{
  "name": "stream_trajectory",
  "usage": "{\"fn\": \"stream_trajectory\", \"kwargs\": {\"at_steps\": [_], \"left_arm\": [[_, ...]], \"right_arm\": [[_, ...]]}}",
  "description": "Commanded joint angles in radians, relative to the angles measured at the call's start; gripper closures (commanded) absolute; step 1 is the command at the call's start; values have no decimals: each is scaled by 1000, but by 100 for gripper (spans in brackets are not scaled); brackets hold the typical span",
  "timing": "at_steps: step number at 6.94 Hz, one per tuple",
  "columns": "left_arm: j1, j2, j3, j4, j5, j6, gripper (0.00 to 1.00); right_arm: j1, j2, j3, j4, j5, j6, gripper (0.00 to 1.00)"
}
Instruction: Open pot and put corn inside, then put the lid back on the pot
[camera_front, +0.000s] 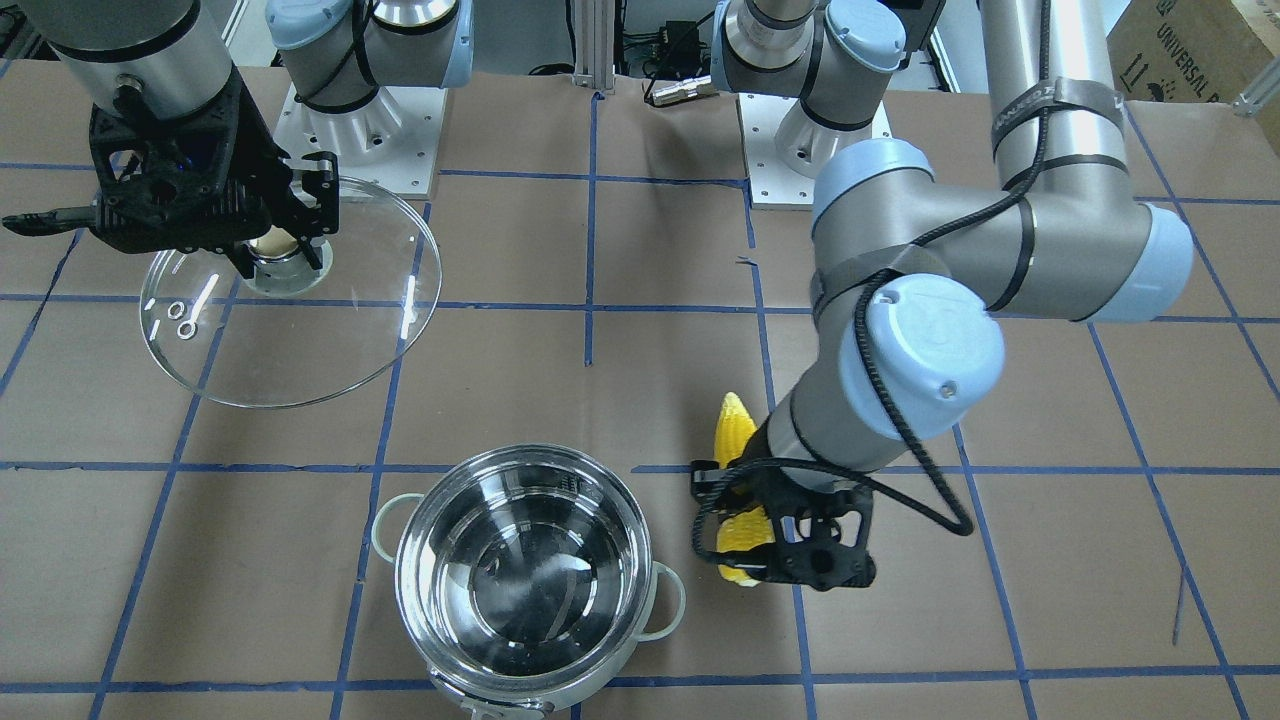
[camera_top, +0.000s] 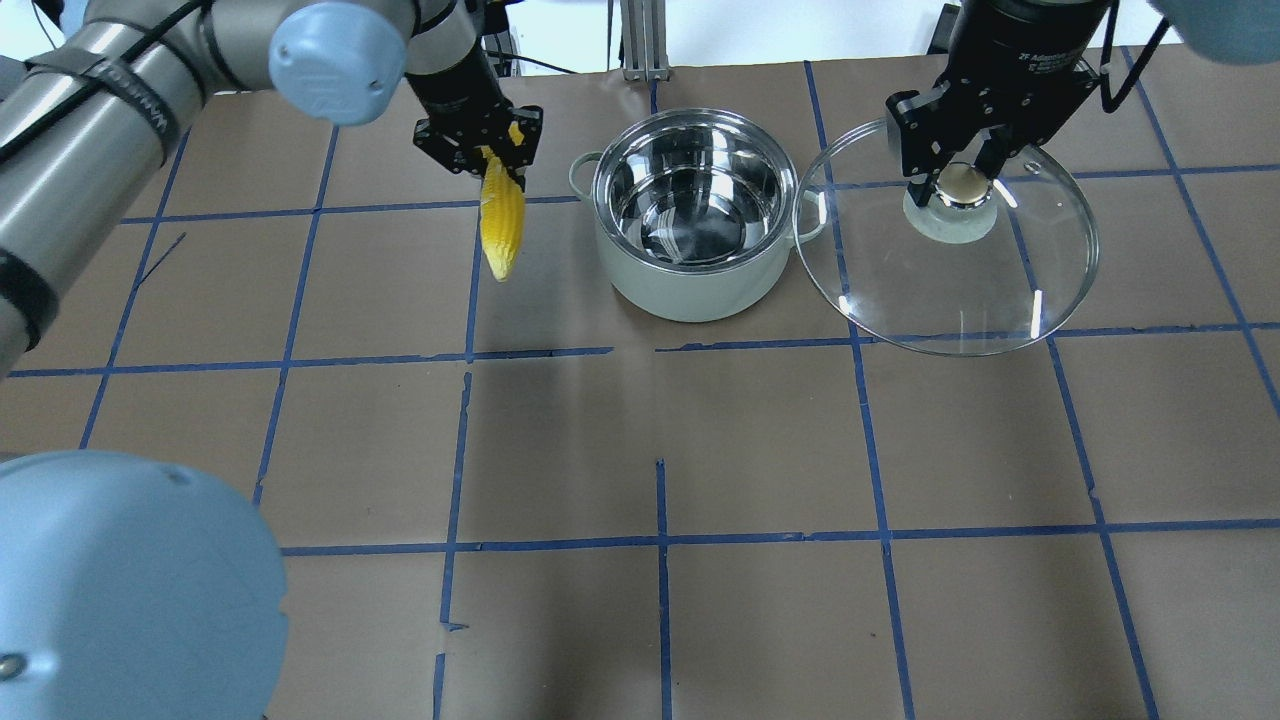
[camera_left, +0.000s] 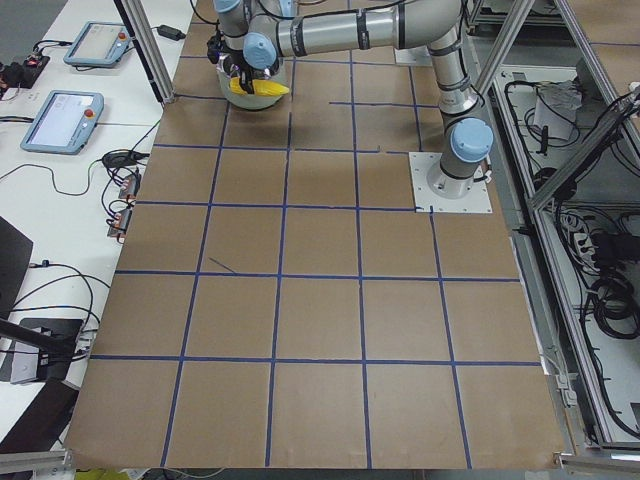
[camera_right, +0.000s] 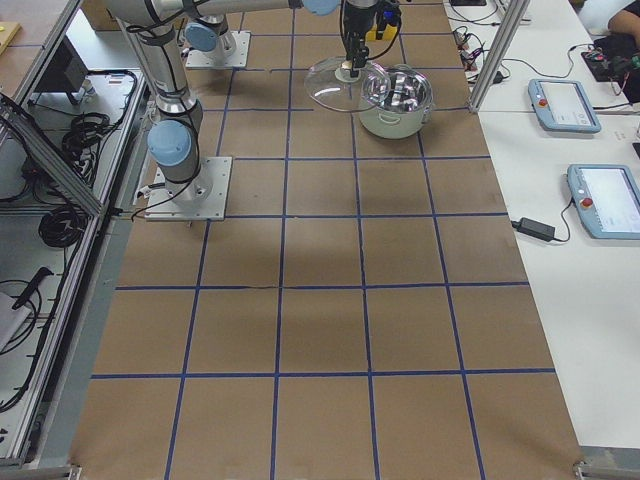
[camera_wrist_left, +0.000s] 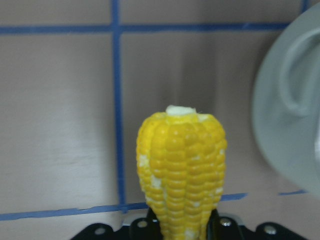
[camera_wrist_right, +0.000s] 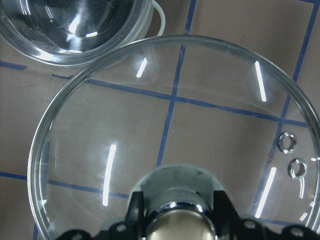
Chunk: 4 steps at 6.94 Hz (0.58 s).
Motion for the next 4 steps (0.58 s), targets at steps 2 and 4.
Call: {"fn": "stream_trajectory", "kwargs": {"at_steps": [2,4], "left_arm": [[-146,-192,268,-47,3,-121,92],[-169,-245,278,57,5,-143,91]], "right_arm": [[0,0,1,-2,0,0,89],[0,0,5,-2,0,1,89]]}}
